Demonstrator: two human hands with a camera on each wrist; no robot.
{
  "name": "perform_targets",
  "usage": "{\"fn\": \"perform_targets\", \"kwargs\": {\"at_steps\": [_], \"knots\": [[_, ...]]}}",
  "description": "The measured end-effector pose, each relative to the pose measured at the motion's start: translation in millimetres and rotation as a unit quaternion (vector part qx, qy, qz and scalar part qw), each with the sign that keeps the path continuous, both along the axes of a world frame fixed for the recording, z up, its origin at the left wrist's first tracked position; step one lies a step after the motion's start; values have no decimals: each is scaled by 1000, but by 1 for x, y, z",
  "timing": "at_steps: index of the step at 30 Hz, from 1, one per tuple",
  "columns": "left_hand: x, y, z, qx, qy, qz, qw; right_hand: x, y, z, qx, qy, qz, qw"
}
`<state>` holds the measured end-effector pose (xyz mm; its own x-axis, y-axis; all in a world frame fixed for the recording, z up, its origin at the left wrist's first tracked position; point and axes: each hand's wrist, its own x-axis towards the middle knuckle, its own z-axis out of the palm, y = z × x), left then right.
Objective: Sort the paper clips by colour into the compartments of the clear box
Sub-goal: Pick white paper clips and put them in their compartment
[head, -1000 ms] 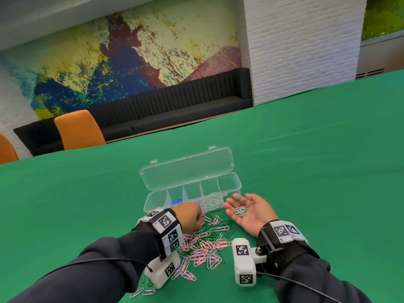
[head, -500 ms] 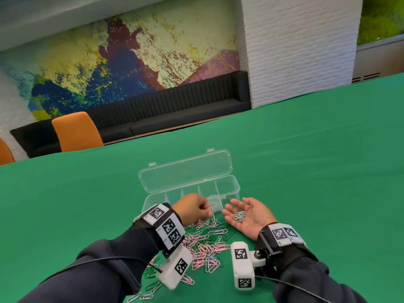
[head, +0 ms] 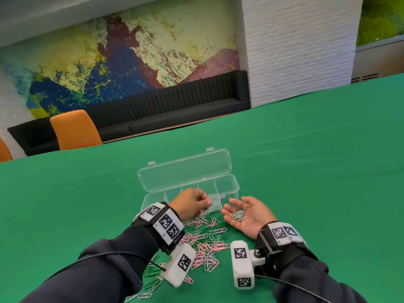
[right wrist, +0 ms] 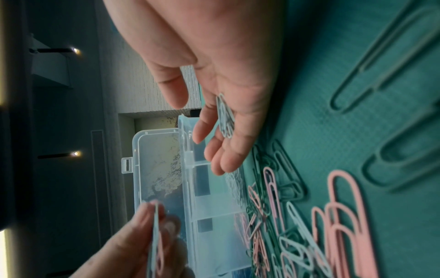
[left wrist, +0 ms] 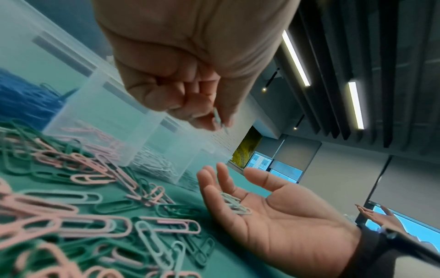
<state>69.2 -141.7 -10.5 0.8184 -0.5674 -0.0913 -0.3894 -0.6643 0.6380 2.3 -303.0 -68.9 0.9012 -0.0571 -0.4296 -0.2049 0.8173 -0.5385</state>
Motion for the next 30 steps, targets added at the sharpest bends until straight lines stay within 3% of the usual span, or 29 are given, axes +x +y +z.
{"fn": "perform_targets", "kwargs": {"at_steps": [5, 14, 23, 30], "knots": [[-3, -25, -3, -113, -10, 33, 993, 1, 2, -3, 5, 8, 30, 999], [0, -24, -6, -178, 69, 54, 980, 3, 1, -5, 28, 5, 43, 999], [-11, -21, 2, -317, 109, 75, 939, 2, 3, -3, 45, 1, 59, 997], [-15, 32, 1, -286, 79, 121, 947, -1, 2, 0, 72, -9, 48, 996]]}}
